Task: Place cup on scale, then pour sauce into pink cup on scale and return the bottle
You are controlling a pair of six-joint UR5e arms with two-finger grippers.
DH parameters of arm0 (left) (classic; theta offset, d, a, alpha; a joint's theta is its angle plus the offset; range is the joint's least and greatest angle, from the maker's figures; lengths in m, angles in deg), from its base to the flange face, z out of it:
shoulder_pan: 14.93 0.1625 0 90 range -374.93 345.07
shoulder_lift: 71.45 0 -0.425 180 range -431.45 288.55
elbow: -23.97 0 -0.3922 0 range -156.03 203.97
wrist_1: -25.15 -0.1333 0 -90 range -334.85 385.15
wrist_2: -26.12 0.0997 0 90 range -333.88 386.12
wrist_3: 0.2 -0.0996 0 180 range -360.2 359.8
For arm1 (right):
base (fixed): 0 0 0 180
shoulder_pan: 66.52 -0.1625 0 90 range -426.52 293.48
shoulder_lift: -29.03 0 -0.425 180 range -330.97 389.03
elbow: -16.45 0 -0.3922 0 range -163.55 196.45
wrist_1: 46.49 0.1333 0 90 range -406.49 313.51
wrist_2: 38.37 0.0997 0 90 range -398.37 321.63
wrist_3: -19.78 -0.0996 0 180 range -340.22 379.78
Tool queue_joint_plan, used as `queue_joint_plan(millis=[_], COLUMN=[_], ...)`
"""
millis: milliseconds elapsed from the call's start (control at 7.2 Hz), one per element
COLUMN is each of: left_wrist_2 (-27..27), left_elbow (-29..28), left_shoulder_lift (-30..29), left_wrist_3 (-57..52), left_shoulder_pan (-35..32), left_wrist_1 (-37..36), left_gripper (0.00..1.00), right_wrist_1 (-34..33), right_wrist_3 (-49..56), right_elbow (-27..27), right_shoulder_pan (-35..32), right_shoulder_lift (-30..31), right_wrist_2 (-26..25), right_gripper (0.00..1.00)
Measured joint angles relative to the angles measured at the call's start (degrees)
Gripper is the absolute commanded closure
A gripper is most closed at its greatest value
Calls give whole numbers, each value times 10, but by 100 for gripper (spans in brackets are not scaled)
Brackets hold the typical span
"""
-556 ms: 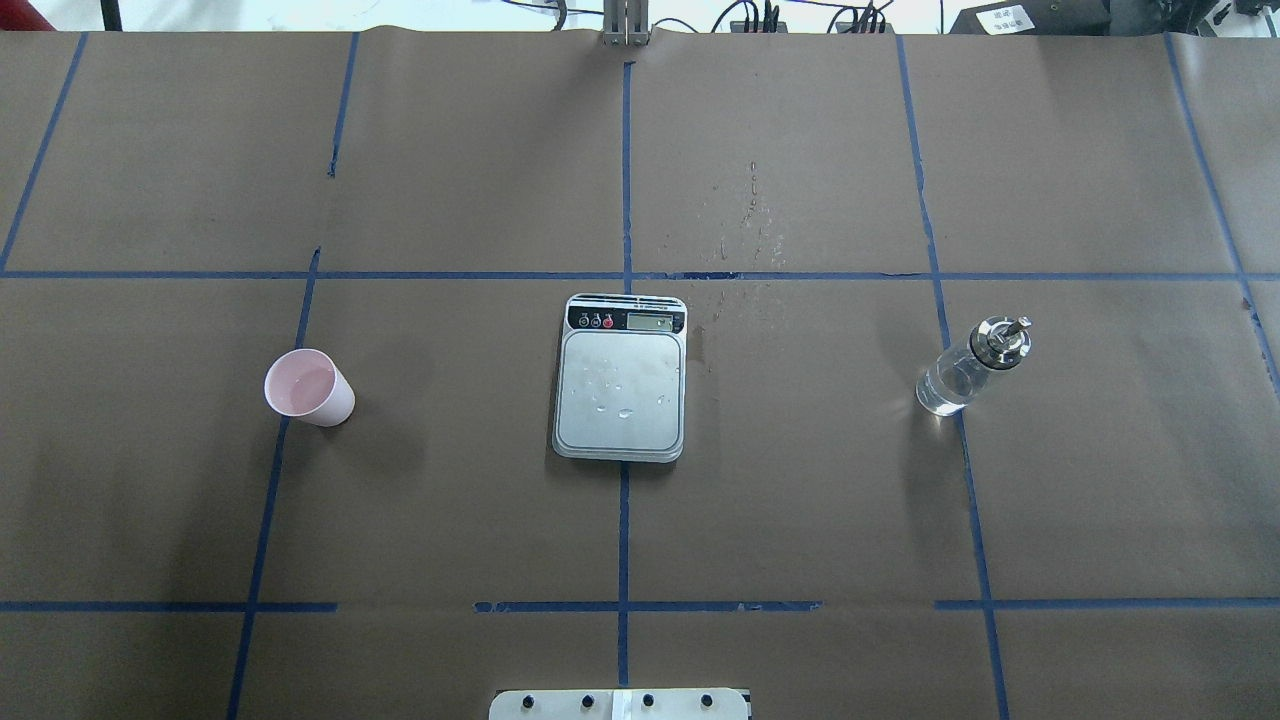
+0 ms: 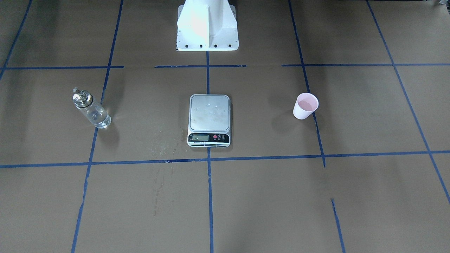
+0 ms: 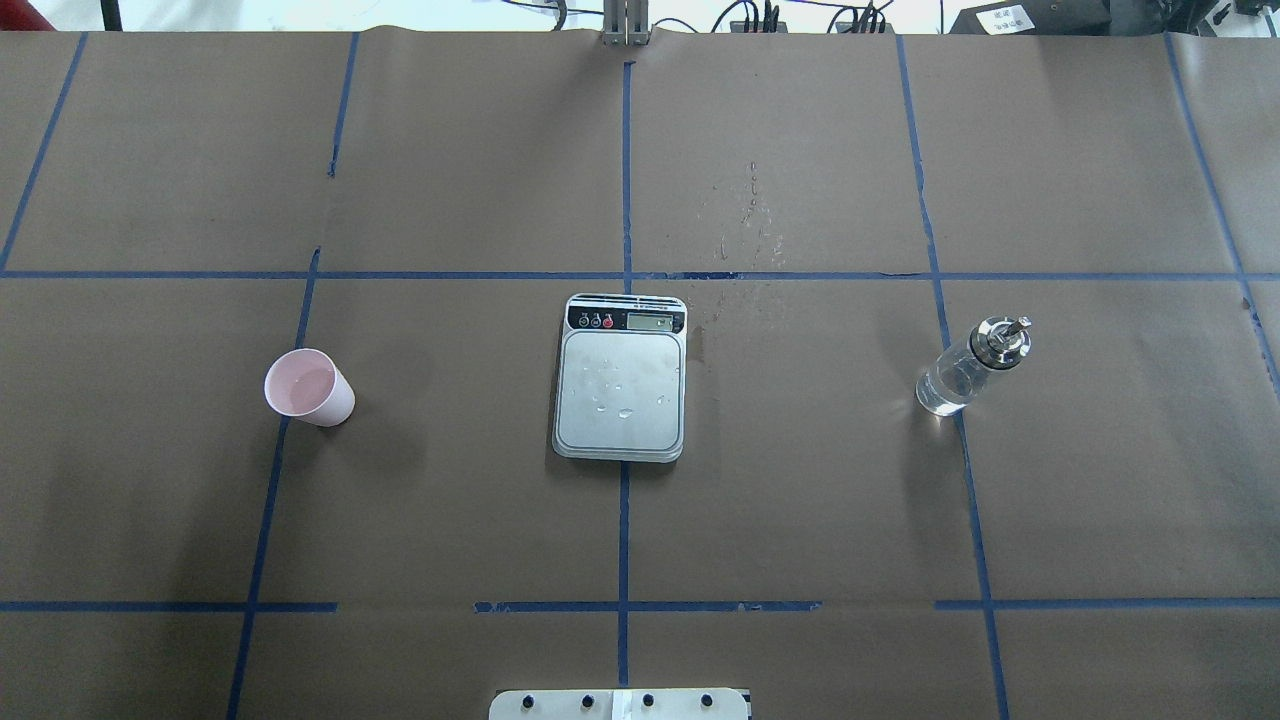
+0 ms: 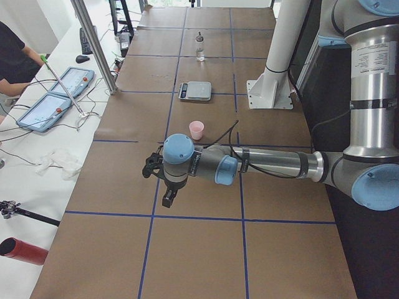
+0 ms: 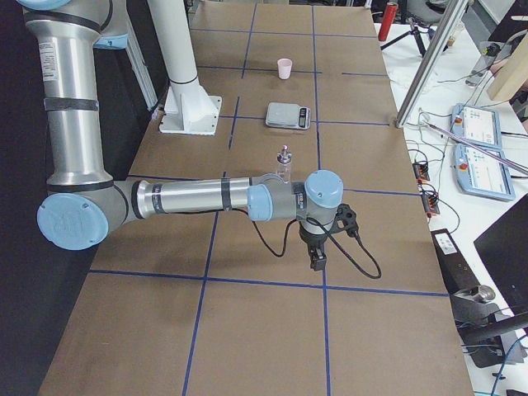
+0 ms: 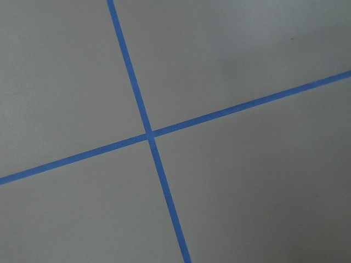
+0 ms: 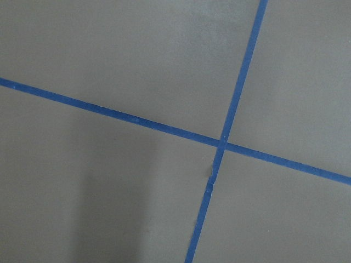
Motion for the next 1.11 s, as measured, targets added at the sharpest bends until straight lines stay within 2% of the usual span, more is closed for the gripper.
queue_joint_plan(millis=[834,1112], left_wrist_2=[-7,-30], left_elbow=[10,42], left_shoulder_lift=[0,-6], left_wrist_3=[4,91], left_shoulder_pan=[2,33], left_wrist_1=[20,45], left_gripper=[0,0], right_wrist_1=[4,4], right_wrist_3=[-1,-1], right_elbow=[3,4], right_shoulder_pan=[2,2], right_shoulder_lift=[8,8], right_wrist_2=[1,8], right_gripper=[0,0])
